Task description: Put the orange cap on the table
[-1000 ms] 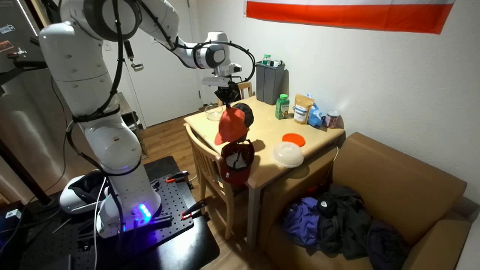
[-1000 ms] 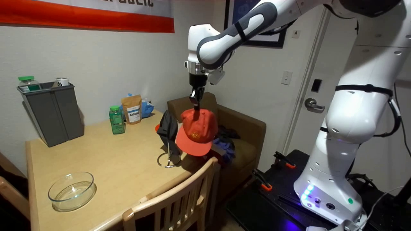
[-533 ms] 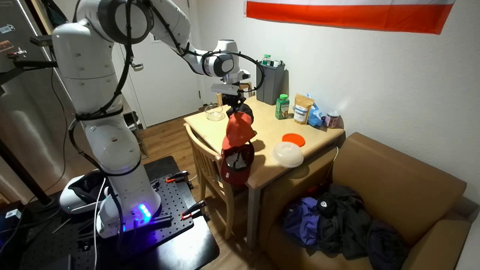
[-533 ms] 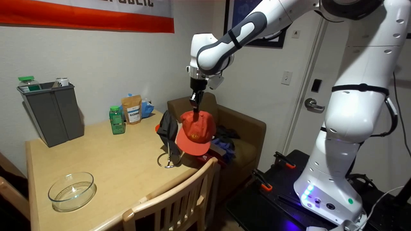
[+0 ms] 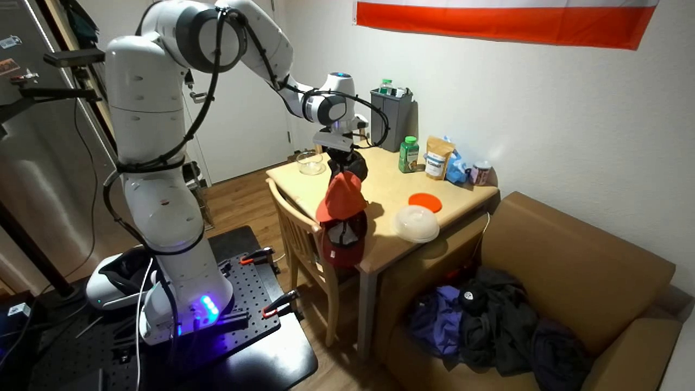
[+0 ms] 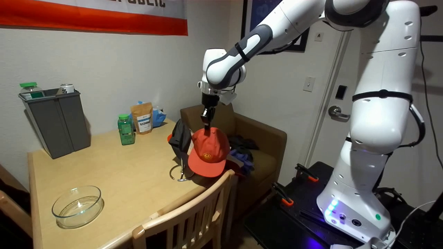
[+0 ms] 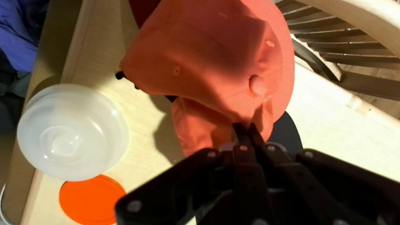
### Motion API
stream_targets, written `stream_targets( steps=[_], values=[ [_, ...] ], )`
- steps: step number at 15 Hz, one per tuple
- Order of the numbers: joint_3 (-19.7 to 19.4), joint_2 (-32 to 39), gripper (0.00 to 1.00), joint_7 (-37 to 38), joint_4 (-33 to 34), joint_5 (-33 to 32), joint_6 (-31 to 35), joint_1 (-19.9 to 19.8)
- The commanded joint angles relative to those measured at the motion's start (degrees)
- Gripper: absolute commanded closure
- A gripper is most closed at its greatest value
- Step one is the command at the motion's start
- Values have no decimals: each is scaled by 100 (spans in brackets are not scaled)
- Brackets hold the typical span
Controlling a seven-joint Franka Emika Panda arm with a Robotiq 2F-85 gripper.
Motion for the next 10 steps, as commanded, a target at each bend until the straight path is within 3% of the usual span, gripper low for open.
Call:
stream_targets(
  steps=[1, 10],
  values=[
    [76, 361, 99, -151, 251, 105, 105, -109],
    [0, 692, 99, 260, 535, -39, -66, -85]
  ],
)
